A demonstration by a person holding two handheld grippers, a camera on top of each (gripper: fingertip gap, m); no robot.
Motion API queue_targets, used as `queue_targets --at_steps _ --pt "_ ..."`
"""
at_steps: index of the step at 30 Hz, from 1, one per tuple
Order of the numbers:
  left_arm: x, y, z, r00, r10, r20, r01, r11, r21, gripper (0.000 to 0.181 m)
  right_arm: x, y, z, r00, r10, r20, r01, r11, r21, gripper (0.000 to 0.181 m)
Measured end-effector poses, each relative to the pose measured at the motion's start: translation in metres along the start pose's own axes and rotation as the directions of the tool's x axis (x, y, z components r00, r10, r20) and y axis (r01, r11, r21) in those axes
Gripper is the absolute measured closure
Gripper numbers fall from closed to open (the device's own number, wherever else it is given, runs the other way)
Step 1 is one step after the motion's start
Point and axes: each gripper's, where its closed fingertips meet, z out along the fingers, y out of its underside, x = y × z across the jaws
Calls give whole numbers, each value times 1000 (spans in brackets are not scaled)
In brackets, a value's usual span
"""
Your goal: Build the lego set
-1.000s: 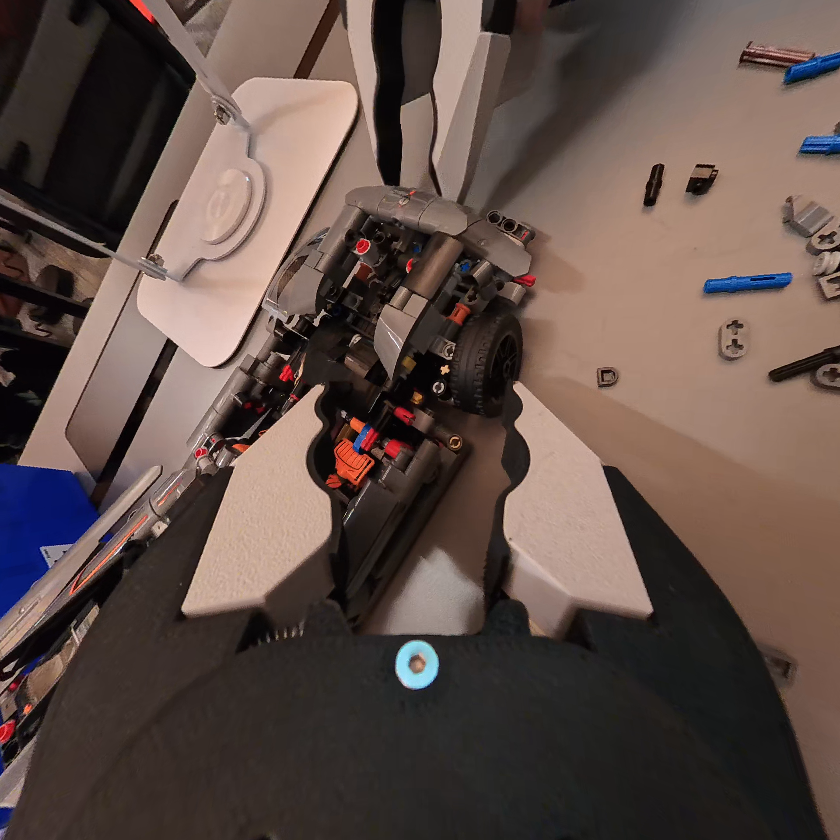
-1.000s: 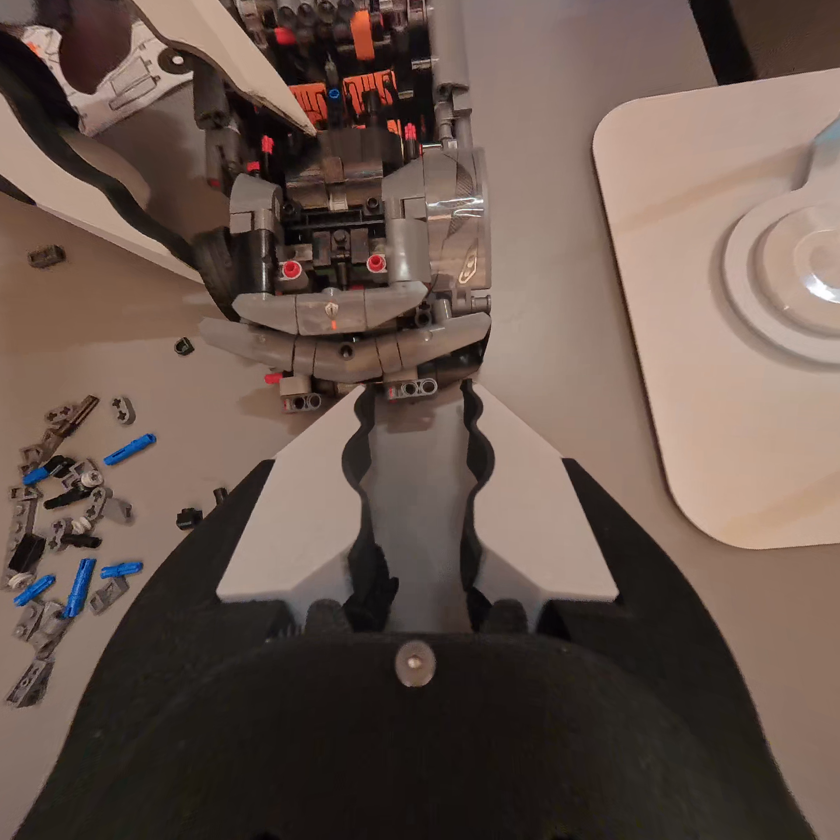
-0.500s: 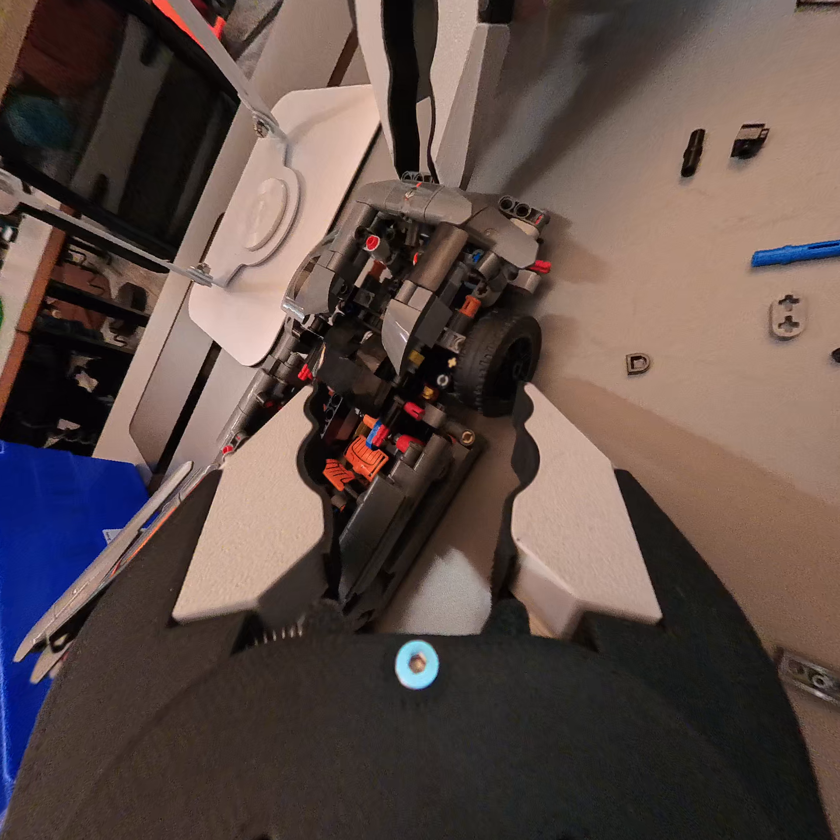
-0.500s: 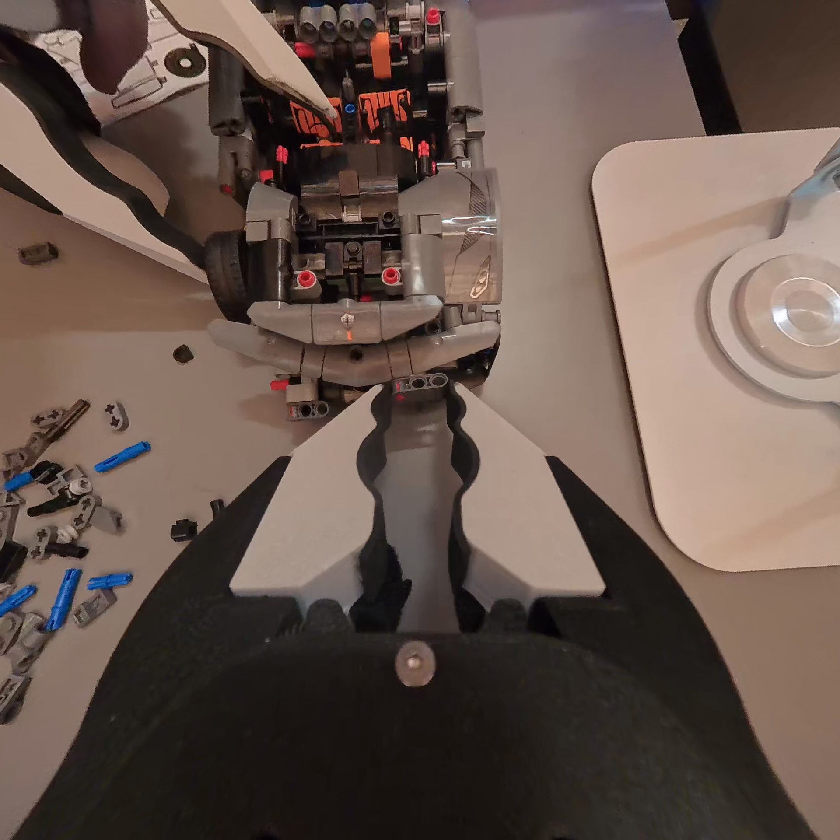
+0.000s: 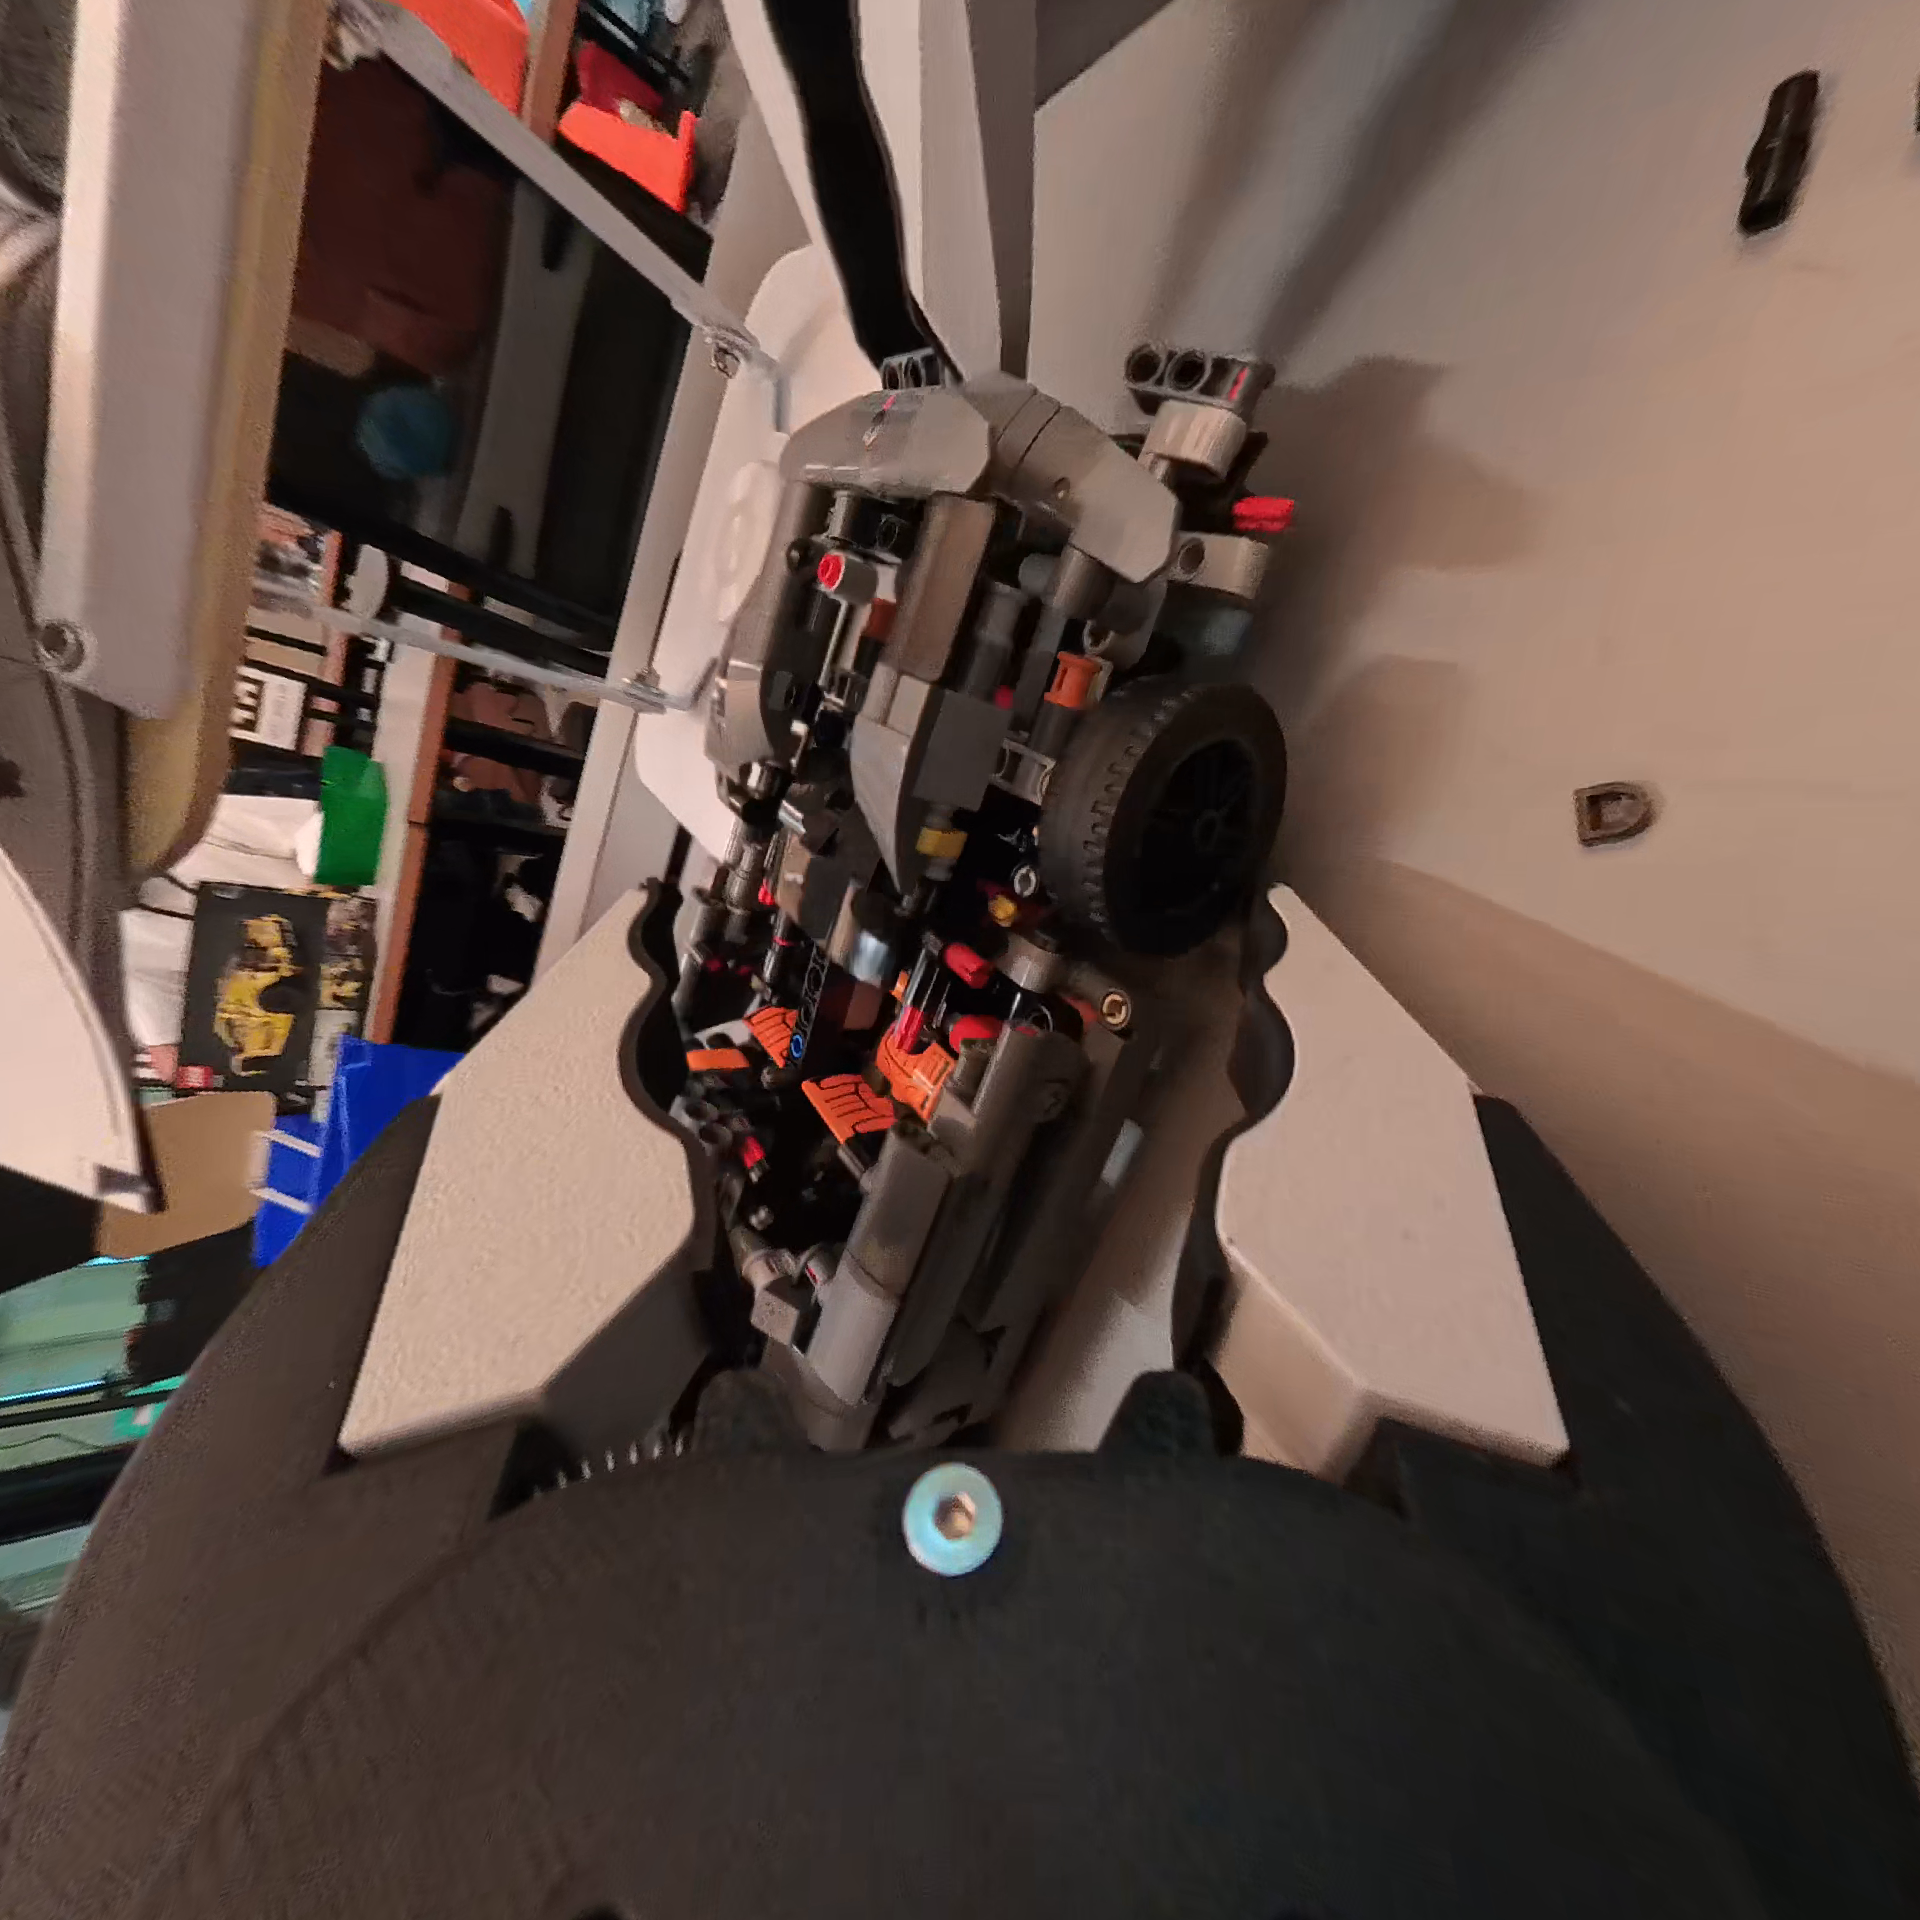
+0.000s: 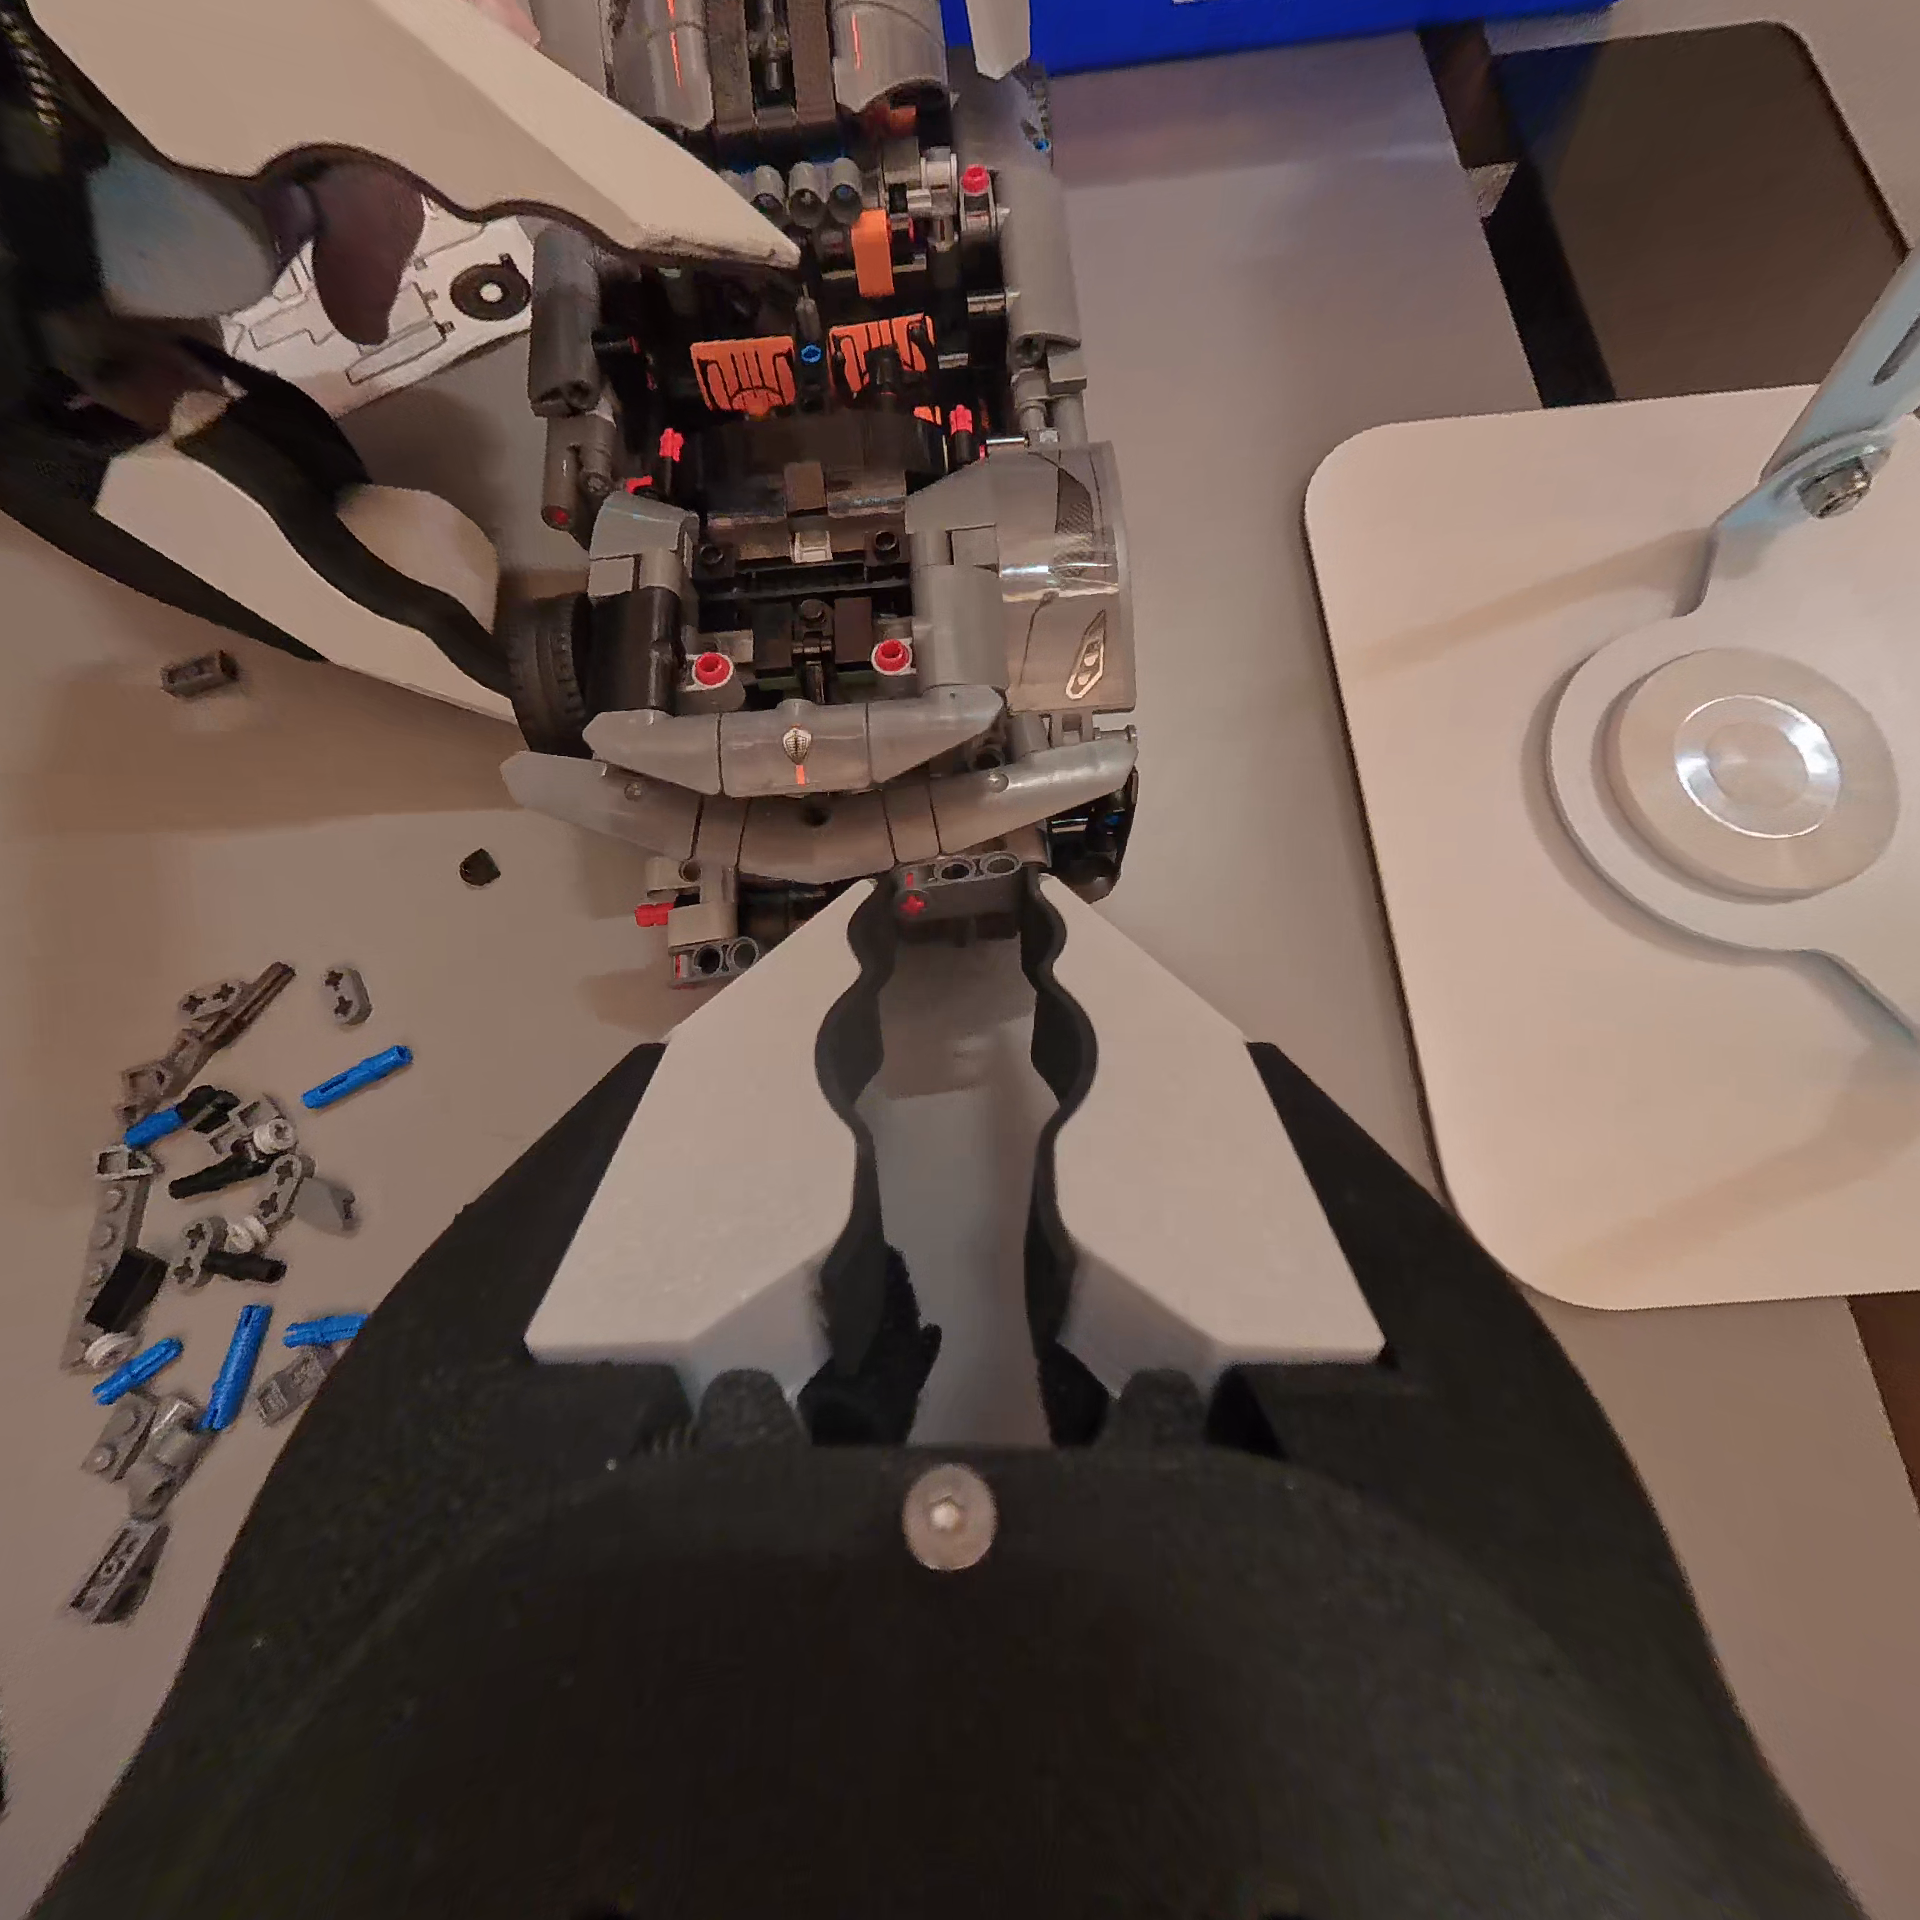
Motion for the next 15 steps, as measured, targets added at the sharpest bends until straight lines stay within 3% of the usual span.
queue_targets --at_steps 4,7,15 --pt "-5 -3 4 997 65 43 -65 998 -2 76 1 -10 -5 1000 -6 -7 6 1000 -7 160" --pt "-5 -1 9 990 122 73 -120 992 -30 92 0 -22 -11 1000 -7 9 7 1000 16 160" --pt "-14 -5 16 964 212 162 -207 977 -50 109 4 -30 -17 1000 -13 -2 13 1000 -7 160"
